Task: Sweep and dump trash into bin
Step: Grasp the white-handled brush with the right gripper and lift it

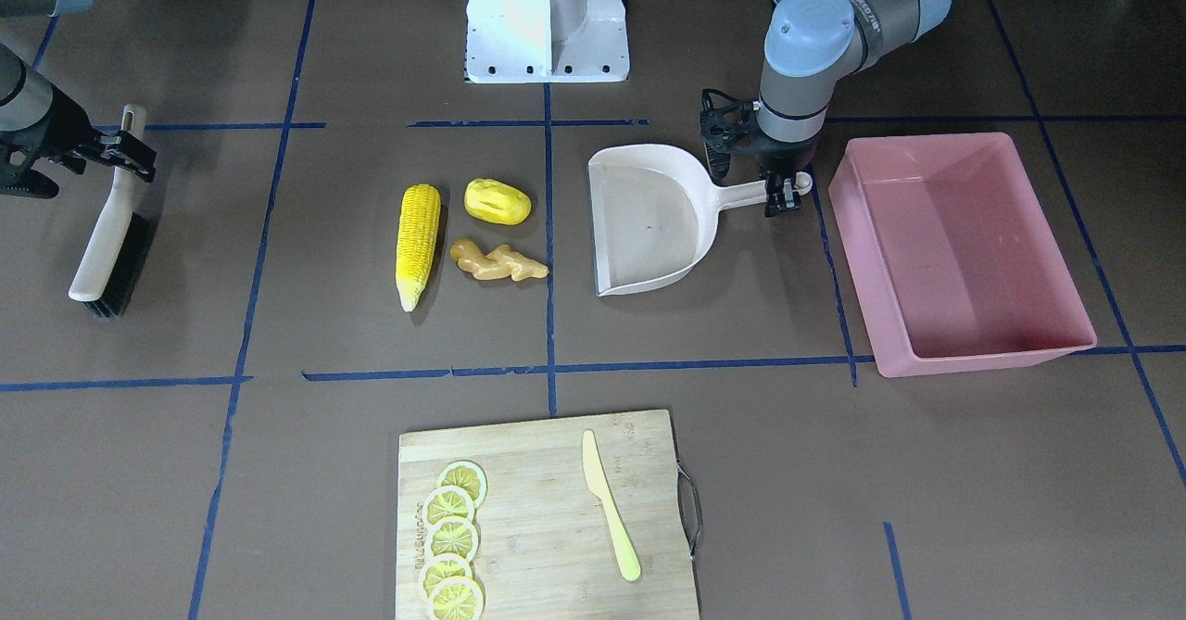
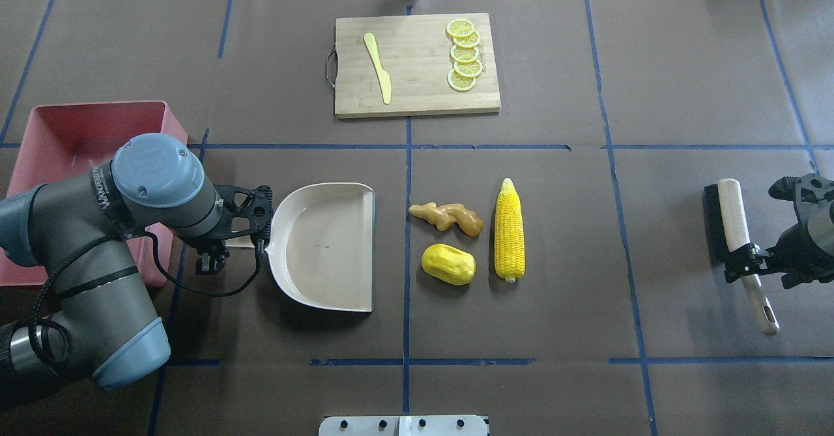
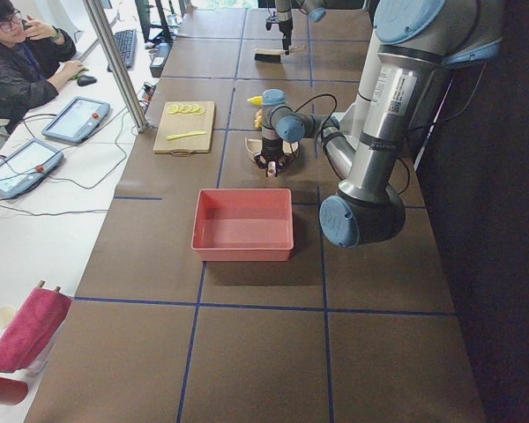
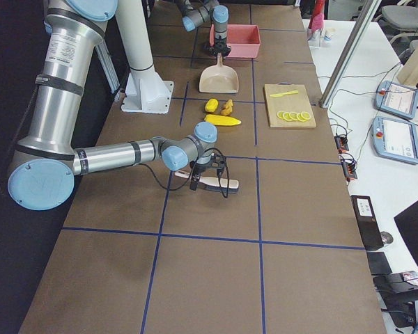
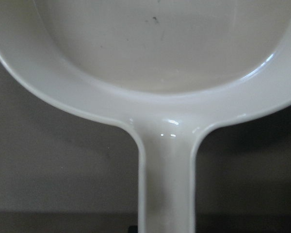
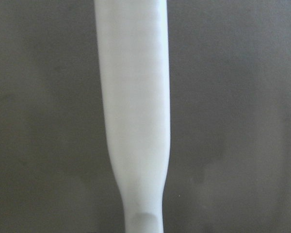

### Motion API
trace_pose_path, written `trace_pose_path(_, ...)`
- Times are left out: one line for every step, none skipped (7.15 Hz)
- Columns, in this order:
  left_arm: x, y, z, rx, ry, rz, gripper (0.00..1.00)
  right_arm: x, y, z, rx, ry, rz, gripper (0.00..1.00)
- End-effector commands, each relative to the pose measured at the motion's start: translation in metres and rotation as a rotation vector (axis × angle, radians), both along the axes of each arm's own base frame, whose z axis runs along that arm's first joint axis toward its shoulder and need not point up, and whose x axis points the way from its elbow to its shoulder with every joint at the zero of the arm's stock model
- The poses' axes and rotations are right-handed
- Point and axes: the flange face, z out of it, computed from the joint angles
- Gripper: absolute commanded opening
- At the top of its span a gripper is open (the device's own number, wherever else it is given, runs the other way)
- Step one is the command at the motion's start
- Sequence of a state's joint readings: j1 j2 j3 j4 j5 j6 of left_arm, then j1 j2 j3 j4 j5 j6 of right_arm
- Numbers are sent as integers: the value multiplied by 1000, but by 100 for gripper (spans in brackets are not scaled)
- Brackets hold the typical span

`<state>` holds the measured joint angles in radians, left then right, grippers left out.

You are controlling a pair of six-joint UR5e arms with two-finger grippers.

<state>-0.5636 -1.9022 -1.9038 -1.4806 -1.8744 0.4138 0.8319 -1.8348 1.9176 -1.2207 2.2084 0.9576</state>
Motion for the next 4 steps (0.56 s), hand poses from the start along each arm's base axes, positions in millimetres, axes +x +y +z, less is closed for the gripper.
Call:
trace_pose_path(1,0,-1,1,4,0,3,-9,5,-1,2,-3,-24,99)
trace_pose_path(1,0,-1,1,5,-1,3,-11,7,0,-1,-3,-30,90)
trace_pose_path(1,1,-1,-2,6,-1,3,-11,7,-2,3,-5,-34,54)
trace_pose_path(3,1,-4,2,11,0,4,-11,8,0,6,-3,-42,10)
